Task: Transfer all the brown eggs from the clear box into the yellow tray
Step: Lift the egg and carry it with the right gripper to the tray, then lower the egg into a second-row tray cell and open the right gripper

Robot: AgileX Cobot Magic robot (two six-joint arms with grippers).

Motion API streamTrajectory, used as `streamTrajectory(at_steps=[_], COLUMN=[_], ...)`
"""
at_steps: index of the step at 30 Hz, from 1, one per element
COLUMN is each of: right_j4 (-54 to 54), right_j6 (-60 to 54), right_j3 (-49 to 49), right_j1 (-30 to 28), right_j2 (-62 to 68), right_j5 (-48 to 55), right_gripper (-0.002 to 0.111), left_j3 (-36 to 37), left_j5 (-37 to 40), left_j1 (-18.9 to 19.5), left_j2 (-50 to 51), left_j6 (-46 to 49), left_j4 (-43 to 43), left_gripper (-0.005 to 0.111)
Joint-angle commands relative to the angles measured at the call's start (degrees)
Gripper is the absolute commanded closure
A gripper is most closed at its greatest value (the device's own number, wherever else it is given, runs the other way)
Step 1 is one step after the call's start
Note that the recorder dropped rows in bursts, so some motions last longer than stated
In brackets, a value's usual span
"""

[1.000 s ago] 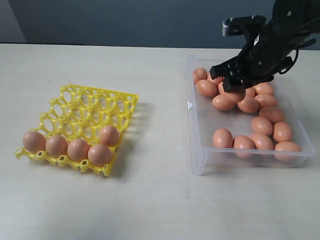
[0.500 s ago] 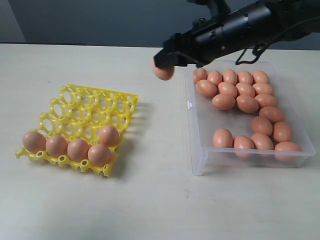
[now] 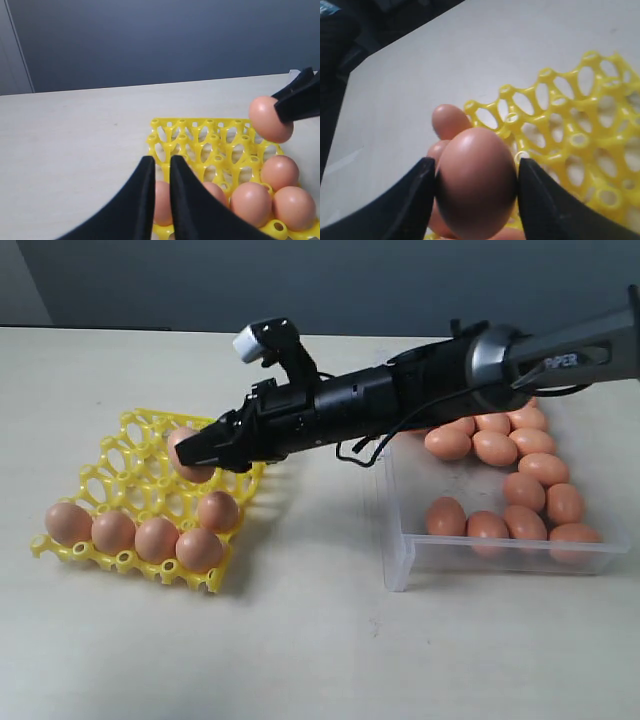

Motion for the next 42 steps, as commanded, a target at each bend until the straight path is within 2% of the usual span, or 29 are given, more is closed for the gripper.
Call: streamTrajectory(at_steps=[1, 11, 21, 27, 30, 34, 37, 42], right_j4=[1.01, 1.01, 1.01, 1.01, 1.01, 1.01, 1.01, 1.01], right_j6=[-3.47, -4.05, -3.87, -3.65, -3.65, -3.65, -3.65, -3.65], right_j3=[-2.1, -7.7, -8.2, -8.84, -9.73, -10.15, -10.15, -10.15], right_j1=[0.22, 0.22, 0.56, 2.44, 3.48, 3.83, 3.83, 3.83], right_j2=[3.59, 9.01, 11.96, 11.96, 11.96, 11.96, 11.96, 11.96], right_j5=[7.31, 13.1, 11.45, 4.8, 2.5, 1.67, 1.67, 1.67], right_gripper=[0.108, 0.108, 0.108, 0.108, 0.104, 0.09, 0.085, 0.085], left_j3=[0.29, 0.29, 0.29, 0.29, 0.29, 0.29, 0.29, 0.29], left_j5=[-0.24, -0.24, -0.24, -0.24, -0.24, -0.24, -0.24, -0.24], left_j1=[-0.1, -0.1, -0.1, -0.1, -0.1, -0.1, -0.1, -0.1], left_j2=[0.36, 0.36, 0.36, 0.36, 0.36, 0.36, 0.36, 0.36], left_j6=[-0.05, -0.05, -0.05, -0.05, -0.05, -0.05, -0.05, -0.05], left_j4=[0.11, 0.11, 0.11, 0.11, 0.11, 0.11, 0.11, 0.11], left_gripper=[0.095, 0.095, 0.095, 0.095, 0.095, 0.095, 0.095, 0.095])
